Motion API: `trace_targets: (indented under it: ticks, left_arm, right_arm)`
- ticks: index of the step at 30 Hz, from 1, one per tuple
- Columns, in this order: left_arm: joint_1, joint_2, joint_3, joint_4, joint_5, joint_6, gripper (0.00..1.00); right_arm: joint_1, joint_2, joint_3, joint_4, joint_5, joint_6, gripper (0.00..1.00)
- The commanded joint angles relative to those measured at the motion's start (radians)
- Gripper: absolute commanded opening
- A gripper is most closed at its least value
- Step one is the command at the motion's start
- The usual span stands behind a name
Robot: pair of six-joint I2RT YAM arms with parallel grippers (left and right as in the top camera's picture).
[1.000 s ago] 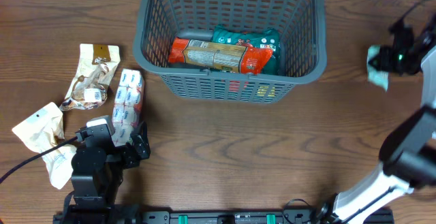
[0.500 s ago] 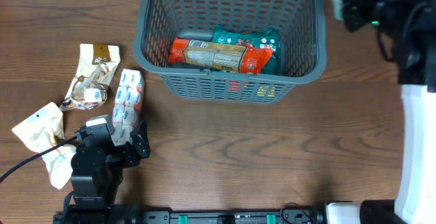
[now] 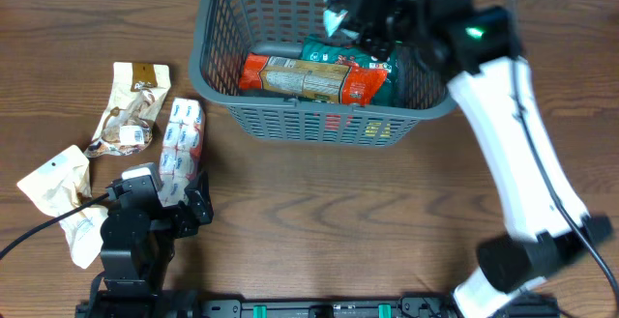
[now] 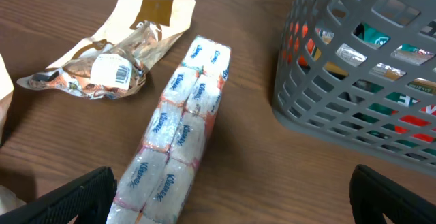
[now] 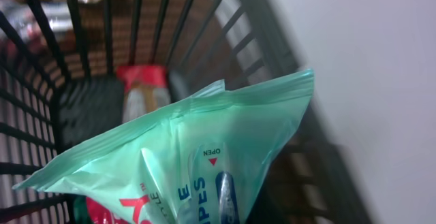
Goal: Pack container
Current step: 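Carry the wipes packet into the basket and release it, then return the right arm to the side and move the left arm forward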
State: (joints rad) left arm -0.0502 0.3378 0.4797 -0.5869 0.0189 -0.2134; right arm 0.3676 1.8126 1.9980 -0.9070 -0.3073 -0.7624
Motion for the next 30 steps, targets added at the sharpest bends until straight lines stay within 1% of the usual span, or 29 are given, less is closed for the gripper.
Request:
trace_targets:
  ticks: [1, 6, 7, 8, 9, 10, 11, 13, 15, 18, 20, 22, 25, 26, 28, 29, 30]
  left_arm:
    - [-0.004, 0.001, 0.022, 0.002, -0.005, -0.006, 0.99]
    - [-0.004, 0.001, 0.022, 0.001, -0.005, -0.006, 0.99]
    - [-0.004, 0.001, 0.022, 0.001, -0.005, -0.006, 0.99]
    - [-0.004, 0.001, 0.022, 0.001, -0.005, -0.006, 0.99]
    - [-0.004, 0.001, 0.022, 0.001, -0.005, -0.006, 0.99]
    - [-0.004, 0.001, 0.022, 0.001, -0.005, -0.006, 0.98]
    - [-0.004, 0.001, 0.022, 0.001, -0.005, -0.006, 0.99]
    - [-0.004, 0.001, 0.022, 0.000, -0.005, -0.006, 0.99]
    - [-0.004, 0.001, 0.022, 0.000, -0.005, -0.006, 0.99]
    - [-0.004, 0.001, 0.022, 0.000, -0.005, -0.006, 0.99]
    - [-0.004, 0.001, 0.022, 0.001, -0.004, -0.007, 0.99]
    - [-0.003, 0.001, 0.022, 0.005, -0.003, -0.010, 0.99]
    - [-0.004, 0.005, 0.041, 0.030, 0.050, -0.016, 0.99]
    - [-0.003, 0.014, 0.075, 0.015, 0.049, -0.046, 0.99]
    - [-0.003, 0.060, 0.173, -0.036, 0.040, -0.055, 0.99]
    - [-0.003, 0.100, 0.243, -0.082, 0.017, -0.054, 0.99]
    - [-0.003, 0.140, 0.312, -0.135, -0.006, -0.049, 0.99]
  right_arm:
    - [0.007, 0.098, 0.006, -0.006, -0.005, -0.016, 0.01]
    - [0.007, 0.220, 0.006, -0.010, -0.005, 0.007, 0.01]
    - [0.007, 0.239, 0.006, -0.009, -0.005, 0.009, 0.03]
    - [0.007, 0.252, 0.006, -0.009, -0.005, 0.011, 0.08]
    - [0.007, 0.265, 0.006, -0.008, -0.005, 0.018, 0.18]
    - [0.006, 0.273, 0.006, -0.006, -0.005, 0.032, 0.31]
    - [0.006, 0.284, 0.006, -0.005, -0.004, 0.044, 0.49]
    - [0.004, 0.293, 0.006, -0.007, -0.004, 0.058, 0.63]
    - [0.004, 0.290, 0.006, -0.016, -0.007, 0.060, 0.70]
    - [0.009, 0.257, 0.011, -0.021, -0.012, 0.063, 0.79]
    - [0.012, 0.211, 0.032, -0.021, -0.012, 0.069, 0.81]
    - [0.011, 0.152, 0.066, -0.021, -0.010, 0.071, 0.86]
    - [-0.014, 0.044, 0.129, -0.021, 0.040, 0.110, 0.90]
    - [-0.032, 0.003, 0.151, -0.021, 0.064, 0.134, 0.91]
    - [-0.081, -0.080, 0.180, -0.021, 0.080, 0.183, 0.96]
    - [-0.116, -0.119, 0.187, -0.021, 0.079, 0.217, 0.99]
    - [-0.151, -0.152, 0.188, -0.021, 0.080, 0.252, 0.99]
